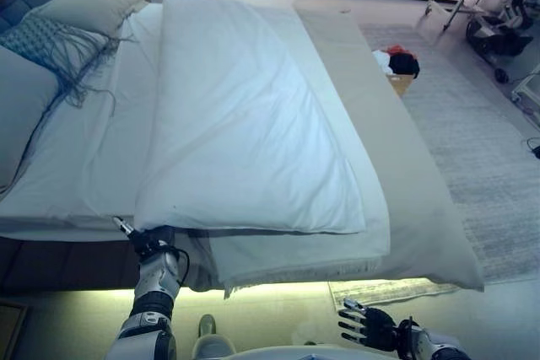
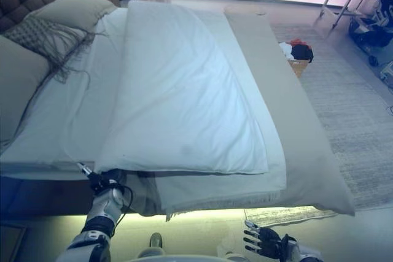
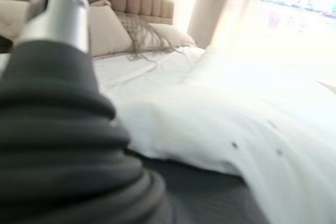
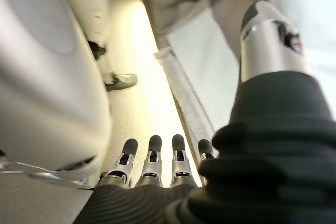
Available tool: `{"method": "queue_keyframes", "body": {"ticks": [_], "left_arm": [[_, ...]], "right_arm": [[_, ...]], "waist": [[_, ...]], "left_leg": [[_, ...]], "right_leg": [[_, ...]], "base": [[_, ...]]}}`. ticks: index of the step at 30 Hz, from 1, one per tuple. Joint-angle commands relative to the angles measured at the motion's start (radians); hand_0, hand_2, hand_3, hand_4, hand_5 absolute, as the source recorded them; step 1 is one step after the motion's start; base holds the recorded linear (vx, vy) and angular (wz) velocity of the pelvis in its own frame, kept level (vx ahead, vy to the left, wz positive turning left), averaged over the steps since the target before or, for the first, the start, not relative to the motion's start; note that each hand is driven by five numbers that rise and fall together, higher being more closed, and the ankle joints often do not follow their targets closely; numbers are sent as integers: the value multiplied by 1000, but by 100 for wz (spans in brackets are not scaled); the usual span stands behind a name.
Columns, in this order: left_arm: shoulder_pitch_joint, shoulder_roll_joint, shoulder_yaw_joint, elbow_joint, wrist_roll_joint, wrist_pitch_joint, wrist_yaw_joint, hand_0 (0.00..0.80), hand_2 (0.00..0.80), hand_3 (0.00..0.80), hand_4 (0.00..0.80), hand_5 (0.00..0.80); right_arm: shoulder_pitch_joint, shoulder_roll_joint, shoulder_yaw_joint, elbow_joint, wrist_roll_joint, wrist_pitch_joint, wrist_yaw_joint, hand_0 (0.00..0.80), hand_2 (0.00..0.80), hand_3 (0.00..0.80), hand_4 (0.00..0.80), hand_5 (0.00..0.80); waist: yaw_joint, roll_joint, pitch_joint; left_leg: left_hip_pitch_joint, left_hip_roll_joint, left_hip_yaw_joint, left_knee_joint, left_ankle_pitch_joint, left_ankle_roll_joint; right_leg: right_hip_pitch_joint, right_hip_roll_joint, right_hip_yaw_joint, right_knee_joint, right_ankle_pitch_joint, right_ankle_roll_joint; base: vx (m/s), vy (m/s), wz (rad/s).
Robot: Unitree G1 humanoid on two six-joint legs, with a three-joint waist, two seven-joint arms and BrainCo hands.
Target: Make the bed neatly
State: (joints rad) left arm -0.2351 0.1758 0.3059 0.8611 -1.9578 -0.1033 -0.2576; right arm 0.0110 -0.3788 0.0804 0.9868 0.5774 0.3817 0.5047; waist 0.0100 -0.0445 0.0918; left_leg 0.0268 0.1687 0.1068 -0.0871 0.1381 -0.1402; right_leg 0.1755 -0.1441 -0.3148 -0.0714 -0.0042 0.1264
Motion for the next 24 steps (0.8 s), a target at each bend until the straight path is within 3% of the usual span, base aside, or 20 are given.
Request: {"method": "queue_keyframes", "body": {"ticks": [1,4,7,12,18,24], "left_arm": [[-42,154,135,21,-14,-21,-125,0,0,0,0,0],[-26,168,164,24,-14,-13,-126,0,0,0,0,0],[-8,197,192,10,-14,-18,-130,0,0,0,0,0],[12,263,232,-59,-14,2,-149,0,0,0,0,0],[-18,398,248,-189,-14,-38,-99,0,0,0,0,0],[-44,541,276,-229,32,-41,-8,0,0,0,0,0]], "right_arm": [[-30,-37,-42,54,48,-46,-18,0,0,0,0,0],[-41,-45,-84,83,65,-44,-41,0,0,0,0,0],[-55,-48,-115,126,37,-93,-86,0,0,0,0,0],[-63,-60,-157,179,45,-111,-123,0,0,0,0,0],[-60,-78,-176,233,44,-130,-151,0,0,0,0,0],[-76,-113,-147,243,-16,-160,-169,0,0,0,0,0]], "waist": [[44,-7,-28],[52,0,-44],[68,10,-61],[95,25,-76],[129,41,-89],[165,45,-98]], "left_leg": [[17,6,-1,10,-61,-9],[30,1,-10,5,-67,-8],[44,-4,-22,0,-75,-4],[49,-14,-43,0,-84,-1],[44,-31,-71,0,-89,6],[42,-48,-87,0,-98,13]], "right_leg": [[-38,-104,-6,54,12,41],[-26,-102,-15,47,14,39],[-14,-99,-27,40,13,34],[6,-94,-43,31,8,29],[21,-98,-71,33,4,30],[29,-109,-93,24,14,34]], "base": [[-13,-19,4],[-18,-28,3],[-21,-39,0],[-19,4,4],[-16,84,1],[15,152,-7]]}}
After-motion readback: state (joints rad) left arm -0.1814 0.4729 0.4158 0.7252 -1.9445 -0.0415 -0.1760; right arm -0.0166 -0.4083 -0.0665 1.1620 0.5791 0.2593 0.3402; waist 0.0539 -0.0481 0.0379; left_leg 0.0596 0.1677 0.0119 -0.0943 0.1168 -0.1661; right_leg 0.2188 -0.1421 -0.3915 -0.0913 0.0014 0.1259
